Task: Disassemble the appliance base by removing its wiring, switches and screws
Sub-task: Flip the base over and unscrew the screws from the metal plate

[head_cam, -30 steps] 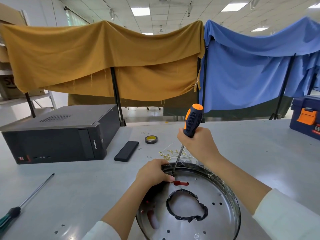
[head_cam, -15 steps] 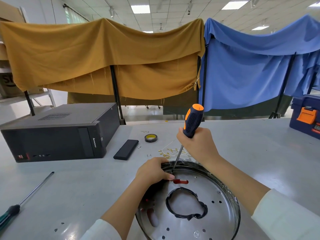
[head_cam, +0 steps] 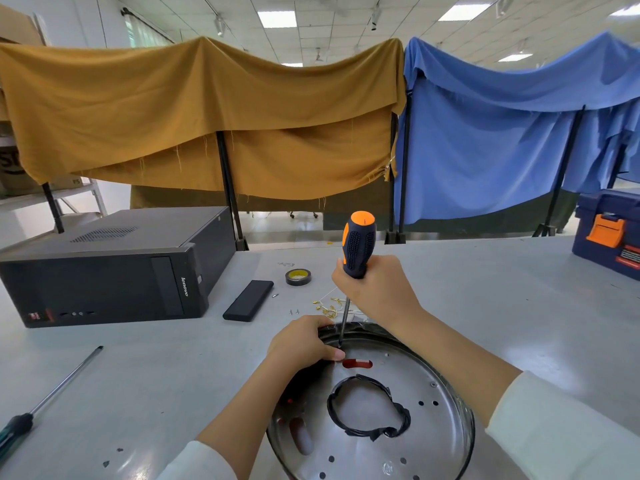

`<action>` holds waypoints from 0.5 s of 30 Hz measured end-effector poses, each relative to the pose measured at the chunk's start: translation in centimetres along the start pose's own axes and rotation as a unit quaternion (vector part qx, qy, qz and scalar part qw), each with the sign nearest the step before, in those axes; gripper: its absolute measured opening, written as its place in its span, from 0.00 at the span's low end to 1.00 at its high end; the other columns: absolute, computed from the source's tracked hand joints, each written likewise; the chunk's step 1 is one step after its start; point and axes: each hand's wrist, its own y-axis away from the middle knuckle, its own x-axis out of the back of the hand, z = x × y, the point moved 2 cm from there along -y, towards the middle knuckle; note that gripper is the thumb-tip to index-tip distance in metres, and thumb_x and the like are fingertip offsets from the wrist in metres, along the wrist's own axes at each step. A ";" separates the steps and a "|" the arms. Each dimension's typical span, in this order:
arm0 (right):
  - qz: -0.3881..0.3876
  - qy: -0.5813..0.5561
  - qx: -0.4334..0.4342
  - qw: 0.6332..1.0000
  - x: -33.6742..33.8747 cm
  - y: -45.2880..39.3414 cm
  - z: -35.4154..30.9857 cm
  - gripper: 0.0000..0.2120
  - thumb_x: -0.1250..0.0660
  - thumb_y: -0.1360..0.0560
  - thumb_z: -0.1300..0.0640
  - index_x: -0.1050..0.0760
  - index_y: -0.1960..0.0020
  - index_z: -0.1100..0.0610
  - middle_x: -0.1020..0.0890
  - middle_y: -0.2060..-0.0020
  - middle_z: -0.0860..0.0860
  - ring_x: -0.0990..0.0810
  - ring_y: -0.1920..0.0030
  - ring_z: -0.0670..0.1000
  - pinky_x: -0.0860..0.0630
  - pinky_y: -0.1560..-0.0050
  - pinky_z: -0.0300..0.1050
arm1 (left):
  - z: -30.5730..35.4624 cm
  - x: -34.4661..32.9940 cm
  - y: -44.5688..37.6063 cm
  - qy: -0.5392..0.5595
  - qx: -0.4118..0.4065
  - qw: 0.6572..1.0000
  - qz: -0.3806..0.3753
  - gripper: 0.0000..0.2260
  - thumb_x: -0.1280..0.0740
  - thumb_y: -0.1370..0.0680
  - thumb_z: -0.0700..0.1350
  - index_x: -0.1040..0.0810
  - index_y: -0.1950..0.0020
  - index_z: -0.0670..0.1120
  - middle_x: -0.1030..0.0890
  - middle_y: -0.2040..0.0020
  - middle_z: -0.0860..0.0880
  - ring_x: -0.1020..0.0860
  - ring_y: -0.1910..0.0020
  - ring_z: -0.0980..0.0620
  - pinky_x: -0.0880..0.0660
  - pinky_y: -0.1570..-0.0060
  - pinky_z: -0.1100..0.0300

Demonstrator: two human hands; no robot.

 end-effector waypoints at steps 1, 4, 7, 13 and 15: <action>0.003 0.008 0.002 1.000 -0.2 0.0 -0.1 0.20 0.34 0.29 0.55 0.38 0.75 0.58 0.37 0.81 0.49 0.38 0.77 0.47 0.40 0.74 0.38 | 0.0 0.0 0.0 0.000 0.000 1.000 0.000 0.17 0.25 0.35 0.54 0.22 0.47 0.57 0.19 0.52 0.57 0.22 0.51 0.54 0.25 0.48 0.53; 0.020 0.038 0.011 0.999 -0.9 -0.2 -0.4 0.21 0.35 0.29 0.54 0.39 0.76 0.56 0.37 0.83 0.50 0.36 0.77 0.48 0.41 0.75 0.38 | 0.0 0.0 0.0 0.005 0.001 1.000 0.000 0.16 0.26 0.35 0.54 0.22 0.48 0.57 0.19 0.53 0.57 0.22 0.51 0.54 0.25 0.48 0.54; 0.024 0.042 0.026 0.998 -1.3 -0.5 -1.0 0.22 0.36 0.29 0.52 0.42 0.77 0.52 0.32 0.83 0.46 0.33 0.76 0.45 0.37 0.74 0.35 | 0.0 -0.1 0.0 0.013 0.000 1.000 0.000 0.18 0.26 0.35 0.53 0.22 0.47 0.57 0.19 0.51 0.57 0.22 0.50 0.54 0.25 0.47 0.53; -0.058 0.056 0.015 0.997 -1.9 -1.1 -1.4 0.21 0.36 0.28 0.52 0.41 0.76 0.52 0.31 0.81 0.43 0.34 0.76 0.46 0.43 0.75 0.37 | 0.0 0.0 0.1 0.018 0.001 1.000 -0.001 0.22 0.26 0.35 0.53 0.23 0.42 0.57 0.19 0.48 0.57 0.23 0.48 0.54 0.26 0.45 0.52; -0.099 0.048 0.007 0.994 -1.8 -1.3 -1.4 0.19 0.37 0.29 0.53 0.42 0.74 0.53 0.34 0.81 0.46 0.38 0.77 0.47 0.43 0.73 0.40 | 0.0 0.0 0.1 0.017 0.002 1.000 -0.002 0.22 0.26 0.35 0.53 0.23 0.41 0.57 0.19 0.48 0.57 0.23 0.47 0.53 0.26 0.45 0.51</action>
